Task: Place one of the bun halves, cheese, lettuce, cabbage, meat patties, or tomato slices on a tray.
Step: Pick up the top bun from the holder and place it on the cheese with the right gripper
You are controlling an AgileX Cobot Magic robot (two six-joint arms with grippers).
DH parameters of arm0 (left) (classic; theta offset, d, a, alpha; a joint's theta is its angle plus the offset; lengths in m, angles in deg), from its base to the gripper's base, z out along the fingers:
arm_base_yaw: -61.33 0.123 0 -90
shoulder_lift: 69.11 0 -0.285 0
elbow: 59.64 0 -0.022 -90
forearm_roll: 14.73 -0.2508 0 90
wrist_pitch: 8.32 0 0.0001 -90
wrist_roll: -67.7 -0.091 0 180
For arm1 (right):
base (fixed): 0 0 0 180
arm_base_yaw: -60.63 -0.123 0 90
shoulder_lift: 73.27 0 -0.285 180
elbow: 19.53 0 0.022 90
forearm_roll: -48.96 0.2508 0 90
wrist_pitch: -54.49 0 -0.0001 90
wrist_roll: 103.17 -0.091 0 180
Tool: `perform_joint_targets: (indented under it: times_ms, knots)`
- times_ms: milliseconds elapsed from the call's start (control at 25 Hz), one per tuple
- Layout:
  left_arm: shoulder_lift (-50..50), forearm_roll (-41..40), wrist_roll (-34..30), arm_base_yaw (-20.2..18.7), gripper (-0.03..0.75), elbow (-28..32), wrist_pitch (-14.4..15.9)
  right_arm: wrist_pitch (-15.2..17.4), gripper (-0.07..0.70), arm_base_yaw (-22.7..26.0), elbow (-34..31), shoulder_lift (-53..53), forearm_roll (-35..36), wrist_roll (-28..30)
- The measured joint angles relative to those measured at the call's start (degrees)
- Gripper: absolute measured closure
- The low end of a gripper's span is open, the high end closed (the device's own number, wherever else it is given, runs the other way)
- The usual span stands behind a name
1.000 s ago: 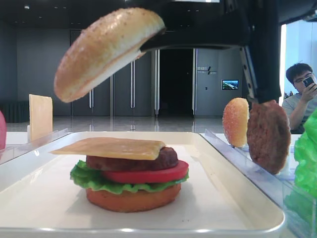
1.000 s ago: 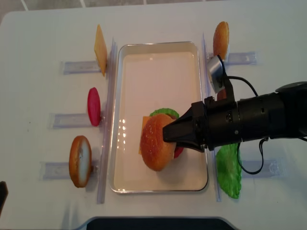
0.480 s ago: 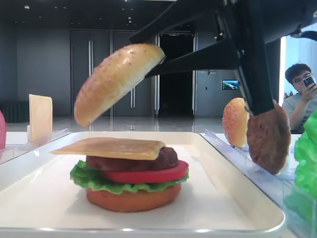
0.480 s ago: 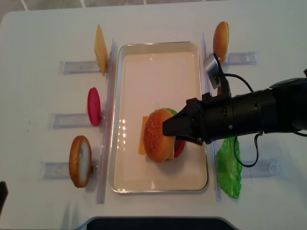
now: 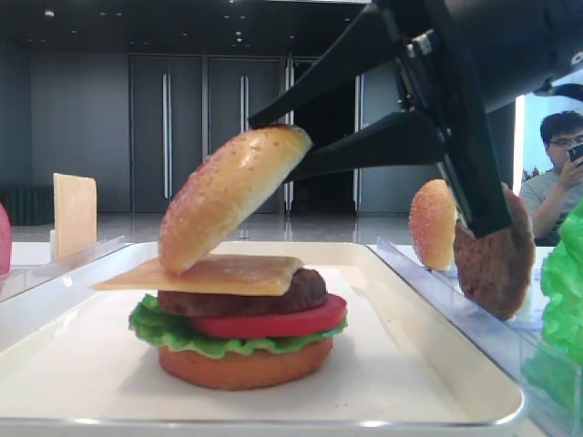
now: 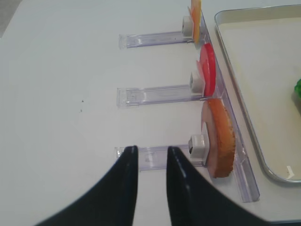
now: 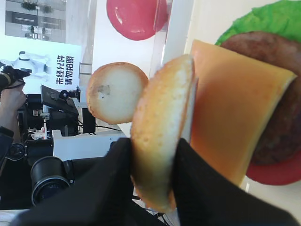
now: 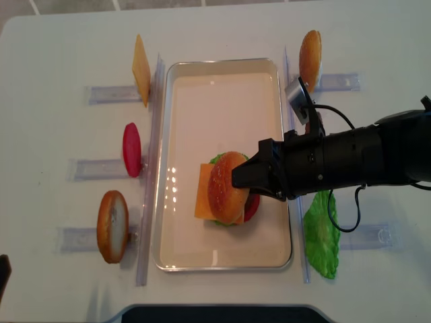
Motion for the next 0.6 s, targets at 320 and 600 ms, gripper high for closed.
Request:
perform_joint_targets:
  times_ms: [320,600]
  knots:
    - [0.0,0.0,0.0,0.0,0.556,0.0,0.0,-0.1,0.402,0.0,0.0,0.1,0.4,0.2]
    - [0.0,0.0,0.0,0.0,0.556,0.0,0.0,-0.4,0.402,0.0,0.0,0.1,0.5,0.2]
